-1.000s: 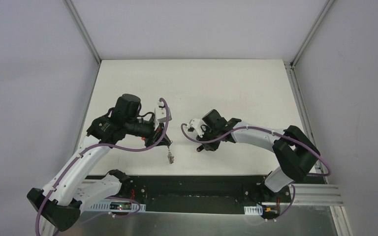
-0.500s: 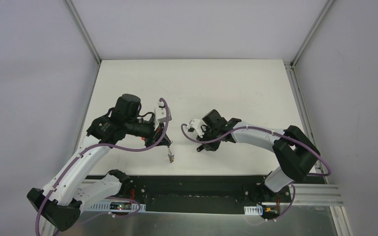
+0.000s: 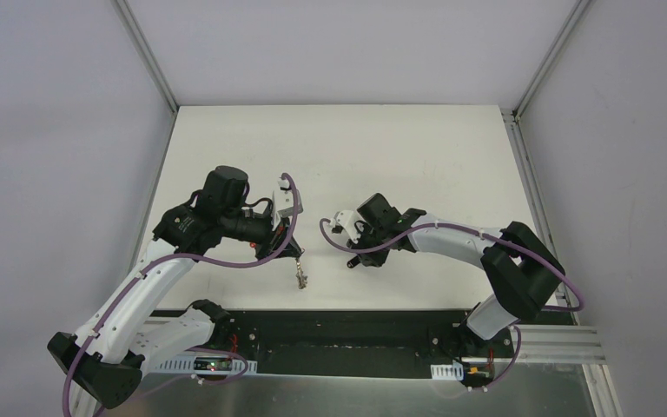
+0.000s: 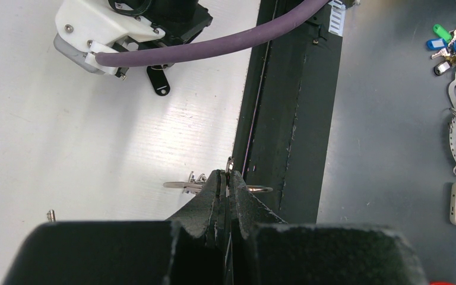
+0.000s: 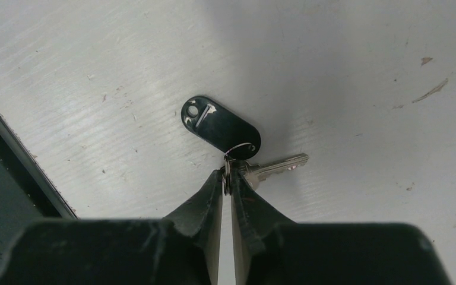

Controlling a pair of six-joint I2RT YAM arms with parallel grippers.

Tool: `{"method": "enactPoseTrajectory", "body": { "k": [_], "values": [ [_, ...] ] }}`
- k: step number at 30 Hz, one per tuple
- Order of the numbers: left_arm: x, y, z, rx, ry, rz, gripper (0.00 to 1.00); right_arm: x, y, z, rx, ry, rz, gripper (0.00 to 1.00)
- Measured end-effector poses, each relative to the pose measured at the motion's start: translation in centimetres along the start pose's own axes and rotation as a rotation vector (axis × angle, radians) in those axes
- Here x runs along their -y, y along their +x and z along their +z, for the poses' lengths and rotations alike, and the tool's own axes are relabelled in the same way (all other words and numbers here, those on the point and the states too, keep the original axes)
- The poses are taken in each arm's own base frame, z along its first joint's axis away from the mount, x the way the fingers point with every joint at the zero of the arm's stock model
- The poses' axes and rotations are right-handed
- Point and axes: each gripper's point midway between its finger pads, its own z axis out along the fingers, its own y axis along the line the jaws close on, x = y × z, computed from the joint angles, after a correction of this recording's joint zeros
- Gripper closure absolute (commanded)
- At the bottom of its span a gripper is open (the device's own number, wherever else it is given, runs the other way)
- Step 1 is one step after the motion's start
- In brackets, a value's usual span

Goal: Put the keys on the keyring

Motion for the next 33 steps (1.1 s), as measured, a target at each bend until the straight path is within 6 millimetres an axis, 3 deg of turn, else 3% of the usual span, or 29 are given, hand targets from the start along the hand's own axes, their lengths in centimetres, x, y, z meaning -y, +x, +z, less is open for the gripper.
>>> {"method": "enactPoseTrajectory", "body": {
  "k": [8, 12, 21, 27, 33],
  "values": [
    [0.0, 0.0, 0.0, 0.0, 0.0, 0.0, 1.0, -0.1, 0.0, 0.0, 0.002, -0.007, -0.001, 0.93],
    [0.0, 0.0, 0.0, 0.0, 0.0, 0.0, 1.0, -0.2, 0.0, 0.0, 0.003, -0.01, -0.001, 1.0],
    [-0.4, 0.1, 0.0, -0.007, -0.023, -0.001, 1.0, 0.0, -0.2, -0.5, 0.013, -0.006, -0.011, 1.0],
    [-1.3, -0.1, 0.2, -0.015, -0.058, -0.032, 1.0, 0.9, -2.3, -3.5, 0.118, 0.044, -0.06, 1.0],
    [-2.9, -1.7, 0.7, 0.013, -0.11, -0.073, 1.0, 1.2, -6.0, -8.2, 0.27, 0.11, -0.16, 1.0]
  ]
}}
